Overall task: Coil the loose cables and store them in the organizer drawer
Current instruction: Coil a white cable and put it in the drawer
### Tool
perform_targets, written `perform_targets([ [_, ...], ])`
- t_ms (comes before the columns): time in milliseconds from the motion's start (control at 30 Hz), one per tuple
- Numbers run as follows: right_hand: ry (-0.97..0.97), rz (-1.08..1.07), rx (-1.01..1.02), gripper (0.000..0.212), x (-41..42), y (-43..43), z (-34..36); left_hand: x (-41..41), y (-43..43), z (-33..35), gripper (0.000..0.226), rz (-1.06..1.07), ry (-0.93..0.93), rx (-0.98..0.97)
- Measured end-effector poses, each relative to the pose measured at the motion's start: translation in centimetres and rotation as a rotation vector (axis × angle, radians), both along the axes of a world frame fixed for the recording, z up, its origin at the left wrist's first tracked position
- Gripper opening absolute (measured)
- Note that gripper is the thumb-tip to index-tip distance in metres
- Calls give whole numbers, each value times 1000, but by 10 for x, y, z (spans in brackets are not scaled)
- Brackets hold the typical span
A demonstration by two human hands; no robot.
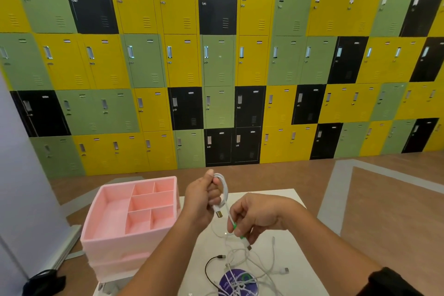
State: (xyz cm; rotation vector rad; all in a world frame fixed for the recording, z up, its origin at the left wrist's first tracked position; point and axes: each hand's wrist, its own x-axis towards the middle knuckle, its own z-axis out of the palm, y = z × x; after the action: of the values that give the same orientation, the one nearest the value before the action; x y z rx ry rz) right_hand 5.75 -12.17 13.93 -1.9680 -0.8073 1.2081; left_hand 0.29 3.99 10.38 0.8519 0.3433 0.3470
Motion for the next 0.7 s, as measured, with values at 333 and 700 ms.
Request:
perform_targets([
  [333,-130,-281,192,13,-11,22,-11,-2,-4,9,40,56,33,273],
  [700,-446,-331,293,29,-12,24,-21,-6,6,4,38,-33,-35,-135],
])
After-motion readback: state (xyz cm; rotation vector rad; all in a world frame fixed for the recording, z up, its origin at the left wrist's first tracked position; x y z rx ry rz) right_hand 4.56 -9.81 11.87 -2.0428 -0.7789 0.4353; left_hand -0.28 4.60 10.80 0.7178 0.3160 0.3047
